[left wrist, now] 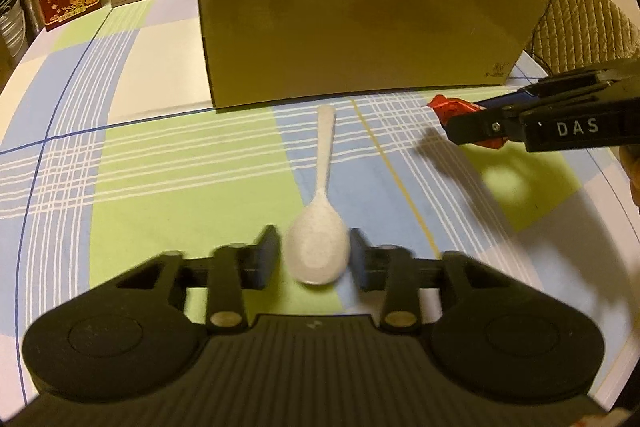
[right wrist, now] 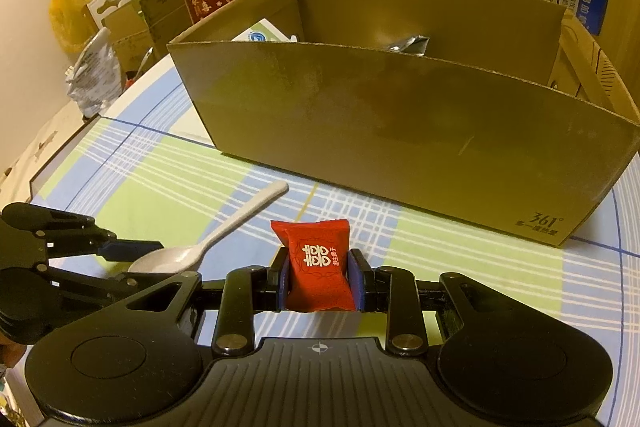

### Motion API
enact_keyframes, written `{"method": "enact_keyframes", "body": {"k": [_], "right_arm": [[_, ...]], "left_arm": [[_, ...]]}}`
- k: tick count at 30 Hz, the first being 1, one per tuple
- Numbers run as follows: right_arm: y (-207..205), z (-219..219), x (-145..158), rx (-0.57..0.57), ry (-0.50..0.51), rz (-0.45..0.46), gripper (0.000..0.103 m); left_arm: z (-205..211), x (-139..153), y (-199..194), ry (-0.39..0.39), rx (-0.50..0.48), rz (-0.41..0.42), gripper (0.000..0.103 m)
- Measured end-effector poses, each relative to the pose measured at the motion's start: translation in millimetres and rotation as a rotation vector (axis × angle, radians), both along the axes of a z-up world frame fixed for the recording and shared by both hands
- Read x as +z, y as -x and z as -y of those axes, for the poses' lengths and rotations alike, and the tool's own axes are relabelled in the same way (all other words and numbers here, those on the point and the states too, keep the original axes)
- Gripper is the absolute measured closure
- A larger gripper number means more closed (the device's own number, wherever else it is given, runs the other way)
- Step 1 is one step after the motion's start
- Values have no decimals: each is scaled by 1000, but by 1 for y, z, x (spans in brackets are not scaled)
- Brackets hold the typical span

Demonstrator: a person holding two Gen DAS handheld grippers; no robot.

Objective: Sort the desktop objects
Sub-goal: 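Lift the spoon and candy and carry both over the cardboard box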

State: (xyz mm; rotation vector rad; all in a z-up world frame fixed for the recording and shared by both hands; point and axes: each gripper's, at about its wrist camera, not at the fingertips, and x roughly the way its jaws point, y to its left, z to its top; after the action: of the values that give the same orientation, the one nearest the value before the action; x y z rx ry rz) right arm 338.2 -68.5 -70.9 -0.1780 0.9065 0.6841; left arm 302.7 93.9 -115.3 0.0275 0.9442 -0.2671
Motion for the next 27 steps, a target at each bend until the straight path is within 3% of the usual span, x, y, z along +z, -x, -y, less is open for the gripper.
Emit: {"method": "enact_keyframes", "body": {"k": [4,13,20,27], "right_arm": [[0,0,1,0,-5,4,76],[3,4,17,-1,-29,28,76],[18,4,52,9,-90,117,76],[23,5,69,-32,-128,182,76]], "left_arm": [[3,2,3,-11,-1,-4,76],[13,31,17,-70,-60,103,76],[18,69,33,-68,-77,195,76],[23,94,32,-68,-44,259,76]]}}
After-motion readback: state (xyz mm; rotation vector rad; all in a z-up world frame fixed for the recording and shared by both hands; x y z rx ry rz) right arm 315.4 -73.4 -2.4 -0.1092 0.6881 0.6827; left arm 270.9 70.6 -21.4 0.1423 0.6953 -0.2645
